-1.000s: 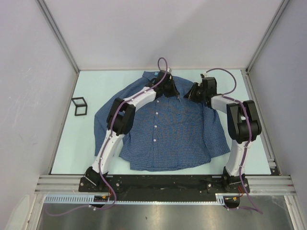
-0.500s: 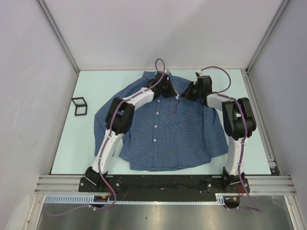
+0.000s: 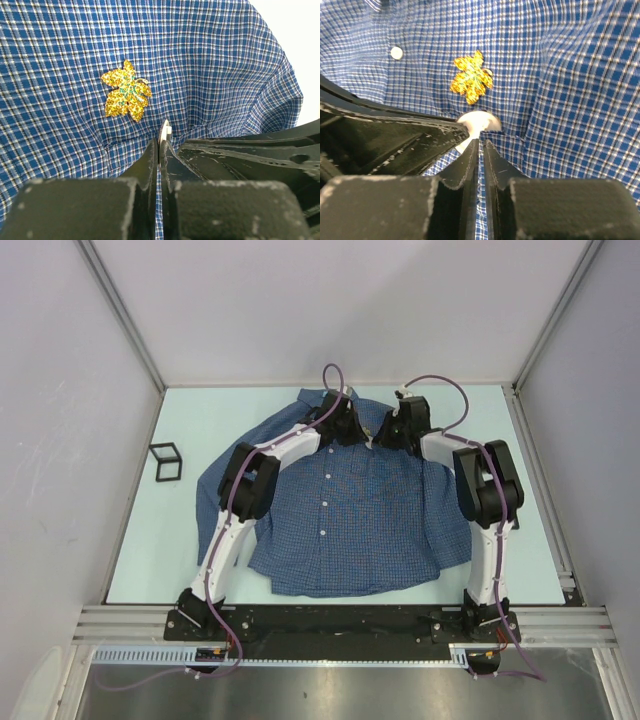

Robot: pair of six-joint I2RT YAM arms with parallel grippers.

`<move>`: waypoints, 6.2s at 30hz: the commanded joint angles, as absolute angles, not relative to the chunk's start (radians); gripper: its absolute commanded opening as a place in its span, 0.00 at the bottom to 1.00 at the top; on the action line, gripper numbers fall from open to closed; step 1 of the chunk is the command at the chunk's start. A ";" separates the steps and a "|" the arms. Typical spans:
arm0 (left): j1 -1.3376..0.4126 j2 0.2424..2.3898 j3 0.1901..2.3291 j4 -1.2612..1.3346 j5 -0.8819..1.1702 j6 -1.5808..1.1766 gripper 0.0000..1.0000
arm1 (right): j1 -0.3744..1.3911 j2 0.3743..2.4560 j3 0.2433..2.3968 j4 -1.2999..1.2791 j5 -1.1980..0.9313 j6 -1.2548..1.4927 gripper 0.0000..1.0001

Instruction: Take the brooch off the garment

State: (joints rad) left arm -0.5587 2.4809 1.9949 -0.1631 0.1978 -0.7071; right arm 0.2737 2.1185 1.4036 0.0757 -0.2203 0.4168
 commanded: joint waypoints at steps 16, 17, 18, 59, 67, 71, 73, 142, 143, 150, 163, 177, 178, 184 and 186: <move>-0.569 2.439 1.985 -0.150 0.305 -0.742 0.00 | 0.276 2.161 1.445 0.072 -0.225 0.406 0.05; -0.569 2.438 1.986 -0.149 0.310 -0.744 0.00 | 0.278 2.161 1.445 0.072 -0.227 0.408 0.05; -0.569 2.437 1.985 -0.146 0.311 -0.744 0.00 | 0.278 2.166 1.443 0.075 -0.233 0.408 0.04; -0.641 2.382 1.885 -0.031 0.164 -0.551 0.00 | 0.287 2.169 1.430 0.117 -0.311 0.410 0.00; -0.643 2.398 1.898 -0.034 0.235 -0.548 0.00 | 0.316 2.172 1.439 0.115 -0.302 0.365 0.00; -0.644 2.402 1.899 -0.034 0.247 -0.546 0.00 | 0.324 2.163 1.437 0.103 -0.310 0.380 0.00; -0.646 2.405 1.901 -0.037 0.244 -0.549 0.00 | 0.327 2.157 1.437 0.103 -0.319 0.397 0.00; -0.646 2.554 2.250 -0.548 0.359 -0.477 0.00 | 0.380 2.152 1.560 0.058 -0.330 0.261 0.12; -0.646 2.548 2.247 -0.552 0.359 -0.474 0.00 | 0.382 2.154 1.565 0.055 -0.327 0.261 0.13; -0.641 2.514 2.195 -0.522 0.354 -0.485 0.00 | 0.368 2.128 1.548 0.005 -0.239 0.282 0.18; -0.634 2.471 2.169 -0.500 0.305 -0.451 0.00 | 0.314 2.072 1.488 0.008 -0.249 0.299 0.34; -0.603 2.439 2.174 -0.525 0.293 -0.480 0.00 | 0.311 2.031 1.439 -0.069 -0.071 0.330 0.45; -0.603 2.442 2.175 -0.528 0.308 -0.480 0.00 | 0.311 2.029 1.431 -0.068 -0.061 0.337 0.45; -0.598 2.438 2.175 -0.554 0.318 -0.486 0.00 | 0.295 2.045 1.414 -0.071 -0.003 0.377 0.43; -0.598 2.428 2.180 -0.567 0.299 -0.477 0.00 | 0.288 2.055 1.414 -0.071 0.000 0.387 0.40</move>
